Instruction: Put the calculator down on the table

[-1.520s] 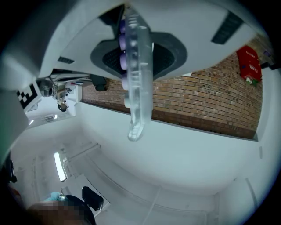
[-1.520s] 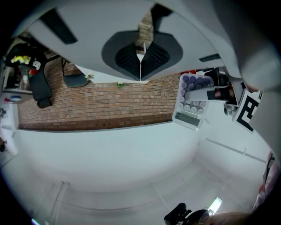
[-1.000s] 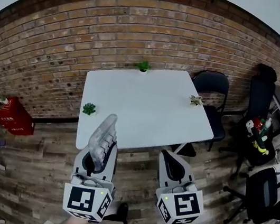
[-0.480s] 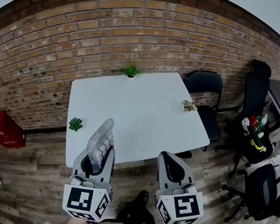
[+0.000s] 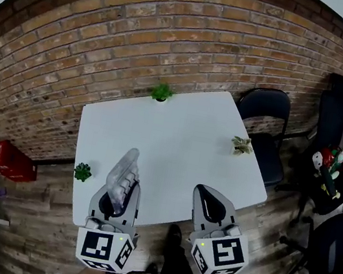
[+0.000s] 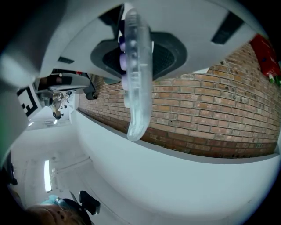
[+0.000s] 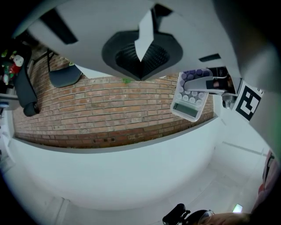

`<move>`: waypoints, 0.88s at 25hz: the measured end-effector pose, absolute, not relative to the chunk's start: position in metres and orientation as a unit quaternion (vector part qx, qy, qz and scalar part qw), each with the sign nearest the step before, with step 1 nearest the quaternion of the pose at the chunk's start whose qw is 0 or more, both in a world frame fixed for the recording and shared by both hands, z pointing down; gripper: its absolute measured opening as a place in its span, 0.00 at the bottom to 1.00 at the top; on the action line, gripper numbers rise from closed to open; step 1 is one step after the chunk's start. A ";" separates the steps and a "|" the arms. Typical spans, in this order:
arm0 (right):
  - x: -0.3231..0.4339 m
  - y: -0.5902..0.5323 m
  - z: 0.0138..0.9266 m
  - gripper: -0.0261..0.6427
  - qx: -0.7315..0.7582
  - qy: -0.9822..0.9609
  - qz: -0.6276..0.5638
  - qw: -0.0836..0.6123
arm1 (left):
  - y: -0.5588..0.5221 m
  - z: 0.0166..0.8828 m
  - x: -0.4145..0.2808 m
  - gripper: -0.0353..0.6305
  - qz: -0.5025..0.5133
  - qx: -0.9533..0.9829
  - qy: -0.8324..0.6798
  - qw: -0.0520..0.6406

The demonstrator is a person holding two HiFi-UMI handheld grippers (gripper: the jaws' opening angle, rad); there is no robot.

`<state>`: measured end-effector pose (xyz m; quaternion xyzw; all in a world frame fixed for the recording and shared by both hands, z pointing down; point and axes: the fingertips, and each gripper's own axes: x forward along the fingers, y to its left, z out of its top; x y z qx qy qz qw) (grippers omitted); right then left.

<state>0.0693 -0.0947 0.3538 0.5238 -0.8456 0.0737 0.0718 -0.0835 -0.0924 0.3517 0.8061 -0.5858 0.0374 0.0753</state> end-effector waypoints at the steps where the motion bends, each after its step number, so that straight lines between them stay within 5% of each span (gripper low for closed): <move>1: 0.071 -0.109 0.355 0.04 0.517 -0.850 0.076 0.071 | -0.104 0.352 -0.080 0.26 0.041 0.803 -0.590 0.075; 22: 0.063 -0.282 0.325 0.04 0.422 -0.904 0.059 0.043 | -0.255 0.307 -0.063 0.26 0.036 0.754 -0.654 0.044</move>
